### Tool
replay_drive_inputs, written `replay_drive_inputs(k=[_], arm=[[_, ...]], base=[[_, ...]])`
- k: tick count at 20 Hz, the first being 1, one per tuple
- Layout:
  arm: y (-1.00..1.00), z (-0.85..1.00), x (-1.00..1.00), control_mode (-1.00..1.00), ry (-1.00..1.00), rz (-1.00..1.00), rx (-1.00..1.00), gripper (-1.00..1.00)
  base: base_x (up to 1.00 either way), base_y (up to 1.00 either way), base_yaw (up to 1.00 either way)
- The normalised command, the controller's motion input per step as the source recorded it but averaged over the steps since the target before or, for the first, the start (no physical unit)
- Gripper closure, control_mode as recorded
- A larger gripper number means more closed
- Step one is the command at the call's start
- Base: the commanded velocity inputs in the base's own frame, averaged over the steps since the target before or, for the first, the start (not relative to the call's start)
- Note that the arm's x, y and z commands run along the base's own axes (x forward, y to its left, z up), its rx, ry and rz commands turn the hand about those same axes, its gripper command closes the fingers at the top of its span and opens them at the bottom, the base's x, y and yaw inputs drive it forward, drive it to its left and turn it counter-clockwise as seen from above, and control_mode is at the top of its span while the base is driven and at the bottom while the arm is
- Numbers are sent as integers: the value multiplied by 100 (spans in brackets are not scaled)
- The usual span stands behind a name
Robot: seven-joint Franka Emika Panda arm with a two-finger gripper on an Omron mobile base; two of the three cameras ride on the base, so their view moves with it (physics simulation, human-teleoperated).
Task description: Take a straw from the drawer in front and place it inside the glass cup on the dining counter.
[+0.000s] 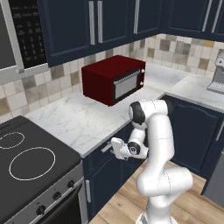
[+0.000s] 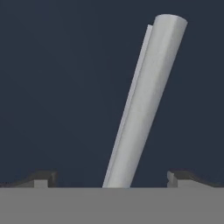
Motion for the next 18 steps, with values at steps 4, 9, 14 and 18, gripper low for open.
replay_drive_inputs(k=[4,9,14,18], arm=[[15,-21,33,-100,0,0,0,-100],[29,-33,33,-100,0,0,0,-100],[35,-32,33,-100,0,0,0,100],[17,-31,24,-100,0,-1,0,100]], base=[[0,0,0],[0,0,0],[0,0,0],[0,0,0]])
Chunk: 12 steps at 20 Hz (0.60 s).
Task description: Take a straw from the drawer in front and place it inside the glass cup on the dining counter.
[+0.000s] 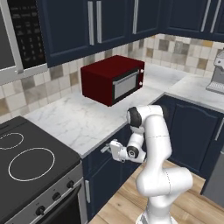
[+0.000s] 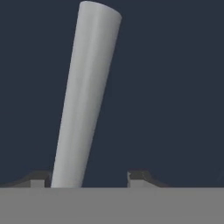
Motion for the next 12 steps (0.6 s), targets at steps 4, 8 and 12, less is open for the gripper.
replay_drive_inputs(k=[4,8,12], arm=[[5,-17,15,-100,0,-2,1,100],[0,-6,2,-100,0,-5,0,100],[-21,-12,0,-100,3,-11,0,100]], base=[[0,0,0],[0,0,0],[0,0,0]])
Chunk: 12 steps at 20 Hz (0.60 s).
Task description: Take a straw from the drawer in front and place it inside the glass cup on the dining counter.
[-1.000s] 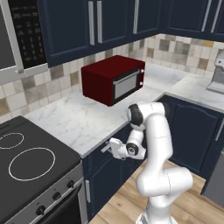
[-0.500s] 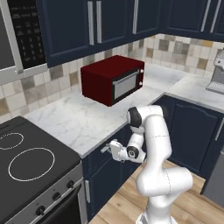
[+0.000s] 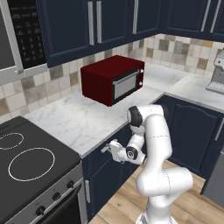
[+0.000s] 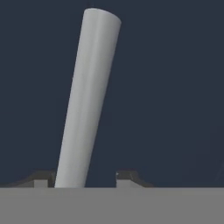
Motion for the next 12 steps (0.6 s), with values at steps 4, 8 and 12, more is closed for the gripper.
replay_drive_inputs(k=[4,8,12], arm=[[-59,-38,-5,-100,6,-13,0,100],[-88,-46,-11,-100,10,-14,0,100],[-100,-49,-19,-100,13,-14,-1,100]], base=[[0,0,0],[0,0,0],[0,0,0]])
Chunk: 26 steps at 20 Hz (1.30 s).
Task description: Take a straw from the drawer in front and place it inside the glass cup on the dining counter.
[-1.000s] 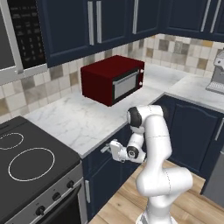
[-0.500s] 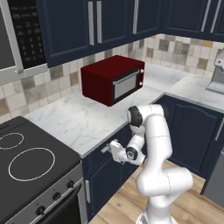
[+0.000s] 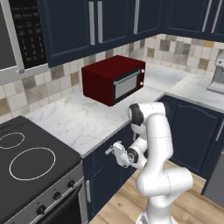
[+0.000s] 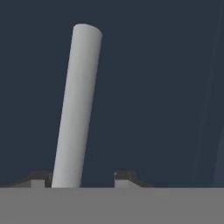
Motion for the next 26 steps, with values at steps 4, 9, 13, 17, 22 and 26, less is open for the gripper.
replay_drive_inputs(k=[4,9,13,17,22,26], arm=[[-100,-47,-23,-100,13,-12,-2,100],[-100,-35,-13,-100,8,-7,-3,100],[-100,-30,-1,-100,7,0,0,100],[-100,-31,0,-100,4,0,0,100],[-100,-26,-8,-100,3,0,0,100],[-100,-17,-14,-100,2,0,1,100]], base=[[0,0,0],[0,0,0],[0,0,0],[0,0,0],[0,0,0],[0,0,0]])
